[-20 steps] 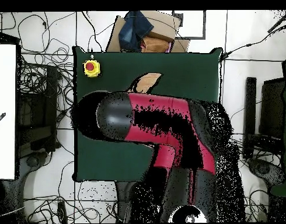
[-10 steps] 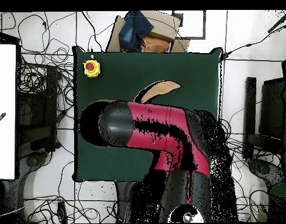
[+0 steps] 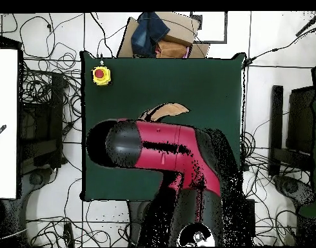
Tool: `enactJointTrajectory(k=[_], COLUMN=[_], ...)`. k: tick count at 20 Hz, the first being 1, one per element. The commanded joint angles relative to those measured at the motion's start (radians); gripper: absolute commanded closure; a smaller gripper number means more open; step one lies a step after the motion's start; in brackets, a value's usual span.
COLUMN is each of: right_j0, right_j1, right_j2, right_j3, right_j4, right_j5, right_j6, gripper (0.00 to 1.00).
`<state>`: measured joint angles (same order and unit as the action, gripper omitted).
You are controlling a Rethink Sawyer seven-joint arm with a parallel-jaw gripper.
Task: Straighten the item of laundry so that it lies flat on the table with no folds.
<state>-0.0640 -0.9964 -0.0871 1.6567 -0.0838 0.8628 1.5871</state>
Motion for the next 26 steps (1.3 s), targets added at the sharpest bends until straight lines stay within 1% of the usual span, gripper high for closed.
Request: enactJointTrajectory(k=[1,5,9,11,19,26], right_j0=[0.042,0.039,0.043,0.06,0.184,0.259], right_j1=[0.054,0.093,0.093,0.094,0.117,0.133], right_j2=[-0.047,-0.043,-0.047,-0.056,-0.111,-0.154], right_j3=[0.136,0.141,0.167,0.157,0.14,0.122], right_j4=[0.028,0.021,0.04,0.046,0.095,0.126], right_j5=[-0.086,-0.136,-0.17,-0.155,-0.136,-0.122], right_j6=[0.339,0.323,0.324,0.337,0.454,0.515], gripper=[1.0,1.0,1.0,1.0,1.0,1.0])
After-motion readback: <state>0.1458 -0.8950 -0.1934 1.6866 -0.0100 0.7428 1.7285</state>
